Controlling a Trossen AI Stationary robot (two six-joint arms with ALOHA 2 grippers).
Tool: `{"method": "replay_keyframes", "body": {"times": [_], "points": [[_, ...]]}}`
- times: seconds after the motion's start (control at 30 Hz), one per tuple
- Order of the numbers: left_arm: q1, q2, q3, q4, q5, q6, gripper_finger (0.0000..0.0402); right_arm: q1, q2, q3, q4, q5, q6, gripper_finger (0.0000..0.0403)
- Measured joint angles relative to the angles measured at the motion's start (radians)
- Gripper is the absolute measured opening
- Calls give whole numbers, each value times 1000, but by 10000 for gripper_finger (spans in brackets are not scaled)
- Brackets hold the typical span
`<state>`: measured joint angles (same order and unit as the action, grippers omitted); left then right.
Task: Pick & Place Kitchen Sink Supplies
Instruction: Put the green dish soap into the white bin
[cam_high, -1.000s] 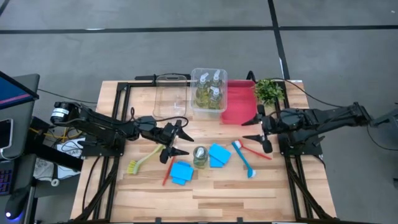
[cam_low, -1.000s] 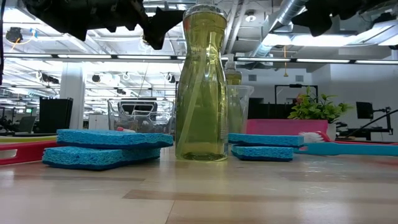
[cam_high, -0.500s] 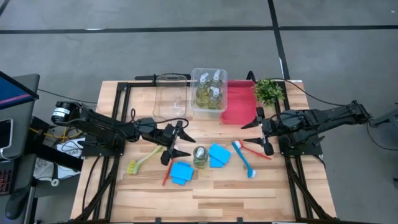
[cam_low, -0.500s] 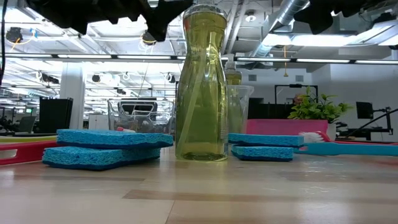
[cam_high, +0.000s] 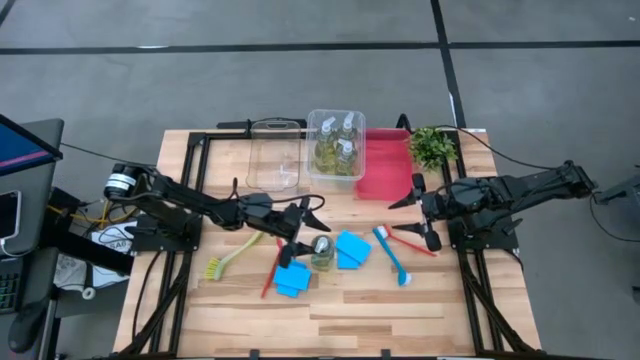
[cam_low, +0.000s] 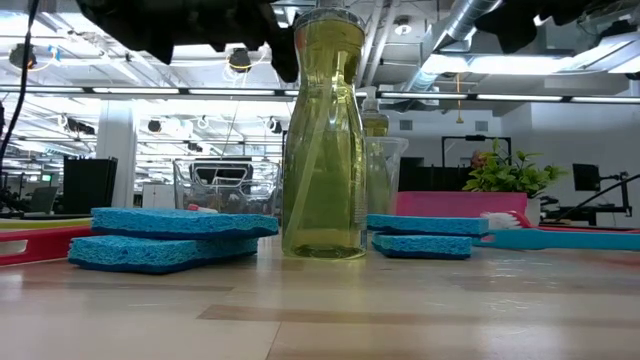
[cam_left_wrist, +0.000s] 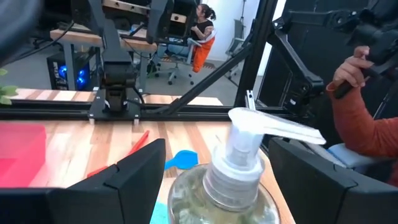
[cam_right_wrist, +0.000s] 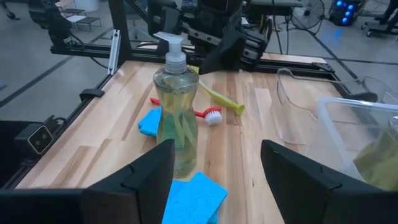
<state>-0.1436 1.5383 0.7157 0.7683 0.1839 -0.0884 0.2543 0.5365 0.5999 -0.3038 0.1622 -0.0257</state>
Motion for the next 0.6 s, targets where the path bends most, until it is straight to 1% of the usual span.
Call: {"method": "replay_keyframes", "body": {"times": [0.2, 0.43, 0.6], "points": [[0, 35, 37, 4, 0, 13, 287, 14, 0, 0, 0, 0, 0, 232], [-1, 35, 41, 11, 0, 46, 287, 14, 0, 0, 0, 0, 0, 232], [-1, 35, 41, 19, 0, 46, 268, 14, 0, 0, 0, 0, 0, 232]]}}
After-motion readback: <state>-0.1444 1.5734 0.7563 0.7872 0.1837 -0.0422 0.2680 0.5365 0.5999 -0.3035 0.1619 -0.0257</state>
